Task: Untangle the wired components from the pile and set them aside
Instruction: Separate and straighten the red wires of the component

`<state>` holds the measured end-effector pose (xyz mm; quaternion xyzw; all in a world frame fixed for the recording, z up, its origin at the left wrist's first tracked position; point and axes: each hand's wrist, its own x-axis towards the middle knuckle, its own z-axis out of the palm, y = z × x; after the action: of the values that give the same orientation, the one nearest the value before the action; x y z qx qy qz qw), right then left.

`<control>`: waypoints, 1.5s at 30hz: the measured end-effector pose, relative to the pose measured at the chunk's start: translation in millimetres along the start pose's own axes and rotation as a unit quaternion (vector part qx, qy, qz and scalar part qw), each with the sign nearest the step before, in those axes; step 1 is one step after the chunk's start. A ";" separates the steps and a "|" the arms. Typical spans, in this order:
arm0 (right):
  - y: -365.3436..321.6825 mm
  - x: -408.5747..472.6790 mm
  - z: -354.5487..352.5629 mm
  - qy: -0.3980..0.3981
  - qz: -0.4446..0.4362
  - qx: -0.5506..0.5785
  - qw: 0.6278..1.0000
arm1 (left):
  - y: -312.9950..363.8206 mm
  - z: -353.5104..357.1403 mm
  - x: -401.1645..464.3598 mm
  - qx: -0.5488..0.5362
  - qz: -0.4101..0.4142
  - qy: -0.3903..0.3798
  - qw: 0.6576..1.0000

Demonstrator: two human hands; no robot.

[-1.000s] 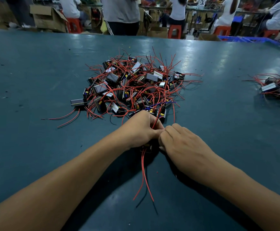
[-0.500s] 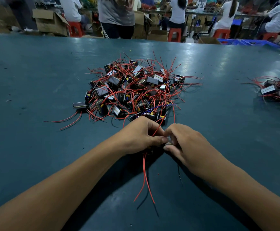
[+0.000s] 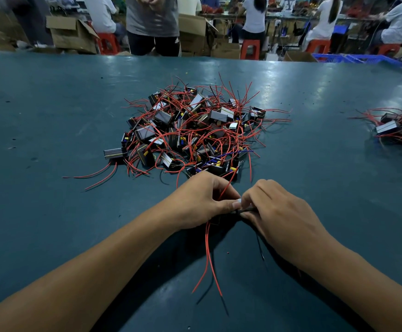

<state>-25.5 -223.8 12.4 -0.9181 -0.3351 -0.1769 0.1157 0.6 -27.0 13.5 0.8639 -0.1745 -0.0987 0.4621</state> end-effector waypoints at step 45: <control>44.4 9.4 -14.1 -0.087 0.131 0.335 0.929 | 10.5 -11.8 4.7 -0.037 0.016 -0.005 0.999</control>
<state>6.8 -256.3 24.9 -0.8737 -0.2600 0.0431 0.4088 6.7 -25.2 28.8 0.8427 -0.1870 -0.1019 0.4945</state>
